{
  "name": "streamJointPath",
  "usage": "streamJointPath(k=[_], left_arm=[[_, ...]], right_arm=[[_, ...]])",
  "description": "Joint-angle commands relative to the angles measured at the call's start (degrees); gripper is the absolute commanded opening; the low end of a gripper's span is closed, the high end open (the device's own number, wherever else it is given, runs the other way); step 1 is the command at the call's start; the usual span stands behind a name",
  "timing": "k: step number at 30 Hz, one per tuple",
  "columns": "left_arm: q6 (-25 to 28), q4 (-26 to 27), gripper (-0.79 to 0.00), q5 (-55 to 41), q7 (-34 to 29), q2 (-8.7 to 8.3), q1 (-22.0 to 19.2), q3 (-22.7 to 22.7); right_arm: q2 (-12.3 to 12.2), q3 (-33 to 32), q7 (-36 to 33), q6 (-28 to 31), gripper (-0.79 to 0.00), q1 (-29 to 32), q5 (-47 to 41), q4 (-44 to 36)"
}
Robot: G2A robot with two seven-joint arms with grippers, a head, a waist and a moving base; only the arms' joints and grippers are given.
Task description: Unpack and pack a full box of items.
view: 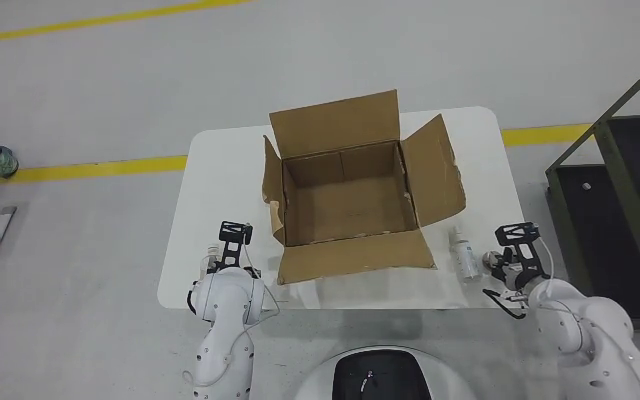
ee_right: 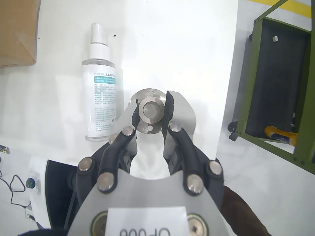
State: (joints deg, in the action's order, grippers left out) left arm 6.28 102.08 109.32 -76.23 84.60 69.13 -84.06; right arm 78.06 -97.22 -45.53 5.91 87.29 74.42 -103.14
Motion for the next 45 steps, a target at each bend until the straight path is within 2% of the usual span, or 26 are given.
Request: streamJointPath(k=[1, 4, 5, 10, 15, 18, 22, 24, 25, 26, 28, 36, 40, 45], left_arm=[[0.0, 0.0, 0.000, 0.0, 0.0, 0.00, 0.0, 0.0], [0.0, 0.0, 0.000, 0.0, 0.0, 0.00, 0.0, 0.0], [0.0, 0.0, 0.000, 0.0, 0.0, 0.00, 0.0, 0.0], [0.0, 0.0, 0.000, 0.0, 0.0, 0.00, 0.0, 0.0], [0.0, 0.0, 0.000, 0.0, 0.0, 0.00, 0.0, 0.0], [0.0, 0.0, 0.000, 0.0, 0.0, 0.00, 0.0, 0.0], [0.0, 0.0, 0.000, 0.0, 0.0, 0.00, 0.0, 0.0], [0.0, 0.0, 0.000, 0.0, 0.0, 0.00, 0.0, 0.0], [0.0, 0.0, 0.000, 0.0, 0.0, 0.00, 0.0, 0.0], [0.0, 0.0, 0.000, 0.0, 0.0, 0.00, 0.0, 0.0], [0.0, 0.0, 0.000, 0.0, 0.0, 0.00, 0.0, 0.0], [0.0, 0.0, 0.000, 0.0, 0.0, 0.00, 0.0, 0.0], [0.0, 0.0, 0.000, 0.0, 0.0, 0.00, 0.0, 0.0], [-0.6, 1.5, 0.000, 0.0, 3.0, -0.14, 0.2, -1.0]], right_arm=[[-0.1, 0.2, 0.1, 0.1, -0.785, -0.3, 0.1, 0.6], [-0.2, 0.4, 0.0, 0.1, -0.785, -0.6, 0.0, 1.0], [-0.3, 0.5, 0.0, 0.2, -0.720, -0.6, -0.1, 1.1], [-0.5, 0.6, -0.3, 0.3, -0.631, -0.8, -0.3, 1.4], [-0.8, 0.3, -0.5, 0.4, -0.619, -0.9, -0.7, 1.5], [-1.0, -0.1, -0.6, 0.3, -0.529, -0.9, -1.4, 1.0], [-1.2, -1.4, -0.2, -0.4, -0.508, -0.9, -2.8, -0.8], [-1.2, -2.4, 1.0, -1.7, -0.529, -1.1, -4.3, -2.5], [-1.2, -3.1, 2.2, -2.7, -0.566, -1.3, -5.1, -3.6], [-1.2, -3.6, 3.3, -3.3, -0.680, -1.4, -6.2, -4.5], [-1.2, -4.6, 5.1, -4.4, -0.785, -2.2, -8.2, -6.2], [-1.3, -4.1, 15.3, -4.5, -0.785, -8.3, -12.1, -12.2], [-1.2, -0.2, 19.1, -3.1, -0.785, -12.3, -14.3, -13.0], [-1.0, 5.5, 19.9, -1.5, -0.785, -15.6, -15.5, -10.8]])
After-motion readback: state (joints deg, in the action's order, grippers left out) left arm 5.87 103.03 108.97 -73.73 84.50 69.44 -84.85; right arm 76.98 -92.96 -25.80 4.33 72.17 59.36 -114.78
